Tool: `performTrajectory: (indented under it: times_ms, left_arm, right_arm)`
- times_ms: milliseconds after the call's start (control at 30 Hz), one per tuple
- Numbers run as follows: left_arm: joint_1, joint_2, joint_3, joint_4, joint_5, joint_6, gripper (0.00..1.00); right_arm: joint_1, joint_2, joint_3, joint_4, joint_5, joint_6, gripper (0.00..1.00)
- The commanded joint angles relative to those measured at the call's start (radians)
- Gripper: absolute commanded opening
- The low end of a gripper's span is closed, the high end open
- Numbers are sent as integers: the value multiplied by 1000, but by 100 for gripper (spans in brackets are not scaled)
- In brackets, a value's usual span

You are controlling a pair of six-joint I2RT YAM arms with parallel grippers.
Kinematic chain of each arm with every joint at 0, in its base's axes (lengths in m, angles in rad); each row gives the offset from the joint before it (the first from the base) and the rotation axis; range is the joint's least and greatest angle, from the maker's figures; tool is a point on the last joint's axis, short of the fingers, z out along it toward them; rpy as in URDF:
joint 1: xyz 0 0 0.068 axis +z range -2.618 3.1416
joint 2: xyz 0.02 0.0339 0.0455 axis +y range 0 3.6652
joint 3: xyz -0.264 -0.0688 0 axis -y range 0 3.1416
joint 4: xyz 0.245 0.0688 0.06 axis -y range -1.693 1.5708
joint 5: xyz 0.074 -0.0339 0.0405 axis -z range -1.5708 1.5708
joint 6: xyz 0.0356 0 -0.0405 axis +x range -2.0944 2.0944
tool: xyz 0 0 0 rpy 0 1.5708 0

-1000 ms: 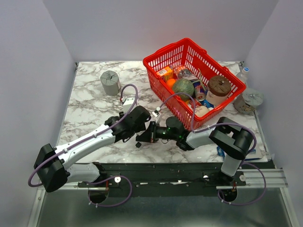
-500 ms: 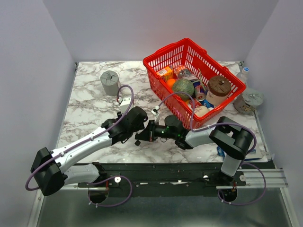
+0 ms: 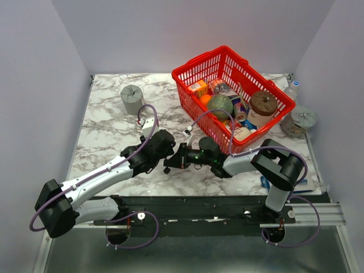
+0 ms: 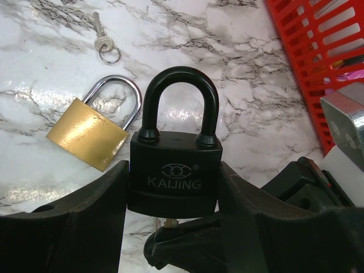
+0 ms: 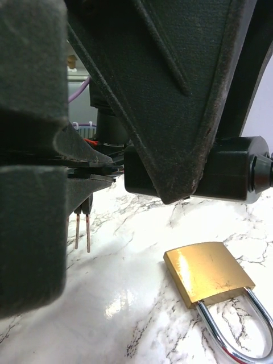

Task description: Unlock with the key

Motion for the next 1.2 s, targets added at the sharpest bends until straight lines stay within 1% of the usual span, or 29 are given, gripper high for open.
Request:
performTrajectory:
  times_ms: [0, 400, 767, 1000, 1167]
  left_arm:
    - [-43, -12, -31, -59, 247, -43, 0]
    - [-43, -29, -51, -33, 288, -37, 0]
    - [-43, -49, -36, -14, 317, -54, 0]
    - [-43, -50, -31, -11, 337, -54, 0]
    - [-43, -49, -48, -13, 368, -46, 0]
  right_arm:
    - [-85, -19, 90, 171, 195, -35, 1]
    - [-126, -52, 100, 170, 164, -51, 1]
    - [-126, -63, 168, 79, 206, -167, 1]
    - [-126, -51, 151, 149, 190, -201, 1]
    - [-126, -75, 151, 150, 209, -232, 1]
